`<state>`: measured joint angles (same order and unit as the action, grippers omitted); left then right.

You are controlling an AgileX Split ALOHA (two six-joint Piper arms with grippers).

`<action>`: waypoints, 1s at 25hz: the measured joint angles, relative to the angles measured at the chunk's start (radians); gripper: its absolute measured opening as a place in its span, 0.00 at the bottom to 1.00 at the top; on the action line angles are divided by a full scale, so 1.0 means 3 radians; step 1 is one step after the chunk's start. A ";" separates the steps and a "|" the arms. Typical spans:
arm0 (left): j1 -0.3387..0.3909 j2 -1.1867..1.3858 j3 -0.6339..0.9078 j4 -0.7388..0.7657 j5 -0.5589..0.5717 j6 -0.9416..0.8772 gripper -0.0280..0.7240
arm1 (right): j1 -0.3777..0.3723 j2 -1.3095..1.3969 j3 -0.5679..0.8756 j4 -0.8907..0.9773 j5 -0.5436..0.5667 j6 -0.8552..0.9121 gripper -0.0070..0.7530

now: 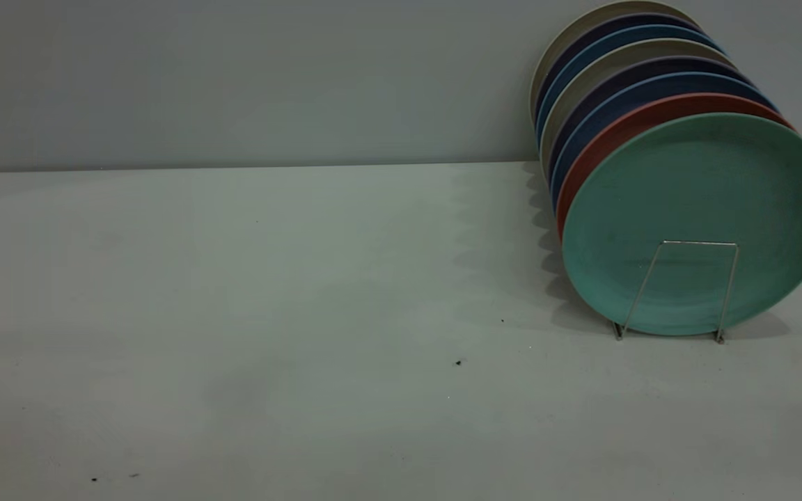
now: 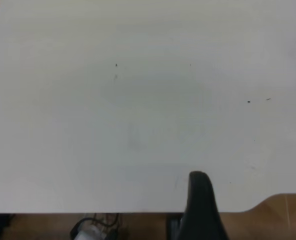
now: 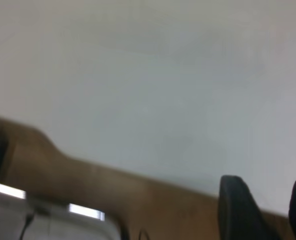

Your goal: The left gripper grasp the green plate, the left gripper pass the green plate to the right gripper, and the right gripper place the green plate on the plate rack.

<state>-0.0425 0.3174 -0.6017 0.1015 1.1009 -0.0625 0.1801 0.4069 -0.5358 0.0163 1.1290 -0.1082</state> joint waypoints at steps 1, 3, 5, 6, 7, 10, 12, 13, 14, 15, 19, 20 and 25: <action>0.0000 -0.0081 0.0056 0.0000 0.0002 -0.0015 0.81 | 0.0000 -0.0130 0.0067 0.0003 -0.0050 0.0000 0.36; 0.0000 -0.0248 0.0183 0.0018 0.0002 -0.0018 0.81 | 0.0000 -0.0334 0.0135 0.0004 -0.0053 -0.0021 0.36; 0.0000 -0.0367 0.0254 0.0049 0.0002 -0.0018 0.81 | 0.0000 -0.0512 0.0145 0.0004 -0.0058 -0.0069 0.36; 0.0000 -0.0422 0.0262 0.0062 -0.0005 -0.0018 0.81 | 0.0000 -0.0588 0.0146 0.0007 -0.0058 -0.0092 0.36; 0.0000 -0.0479 0.0264 0.0081 -0.0039 -0.0011 0.81 | 0.0000 -0.0657 0.0149 0.0007 -0.0058 -0.0100 0.36; 0.0000 -0.0617 0.0264 0.0093 -0.0131 0.0042 0.81 | 0.0000 -0.0817 0.0189 0.0014 -0.0021 -0.0111 0.36; 0.0000 -0.0647 0.0264 0.0090 -0.0140 0.0053 0.81 | 0.0000 -0.0906 0.0190 0.0016 -0.0012 -0.0111 0.36; 0.0000 -0.0650 0.0265 0.0083 -0.0140 0.0053 0.81 | 0.0000 -0.0947 0.0193 0.0021 -0.0012 -0.0111 0.36; 0.0000 -0.0650 0.0279 0.0078 -0.0144 0.0053 0.81 | 0.0000 -0.0979 0.0193 0.0024 -0.0012 -0.0111 0.36; 0.0000 -0.0650 0.0294 0.0060 -0.0134 0.0053 0.81 | 0.0000 -0.1017 0.0194 0.0024 -0.0012 -0.0111 0.36; 0.0000 -0.0654 0.0334 0.0010 -0.0021 0.0053 0.81 | 0.0000 -0.1122 0.0197 0.0027 -0.0006 -0.0111 0.36; 0.0000 -0.0654 0.0348 0.0001 0.0001 0.0053 0.81 | 0.0000 -0.1139 0.0197 0.0030 -0.0006 -0.0111 0.36; 0.0000 -0.0656 0.0370 -0.0210 0.0035 0.0208 0.81 | 0.0000 -0.1163 0.0197 0.0068 0.0000 -0.0111 0.36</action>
<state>-0.0425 0.1207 -0.4908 0.0385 1.1116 0.0000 0.1801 0.0581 -0.4767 0.0367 1.1291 -0.1415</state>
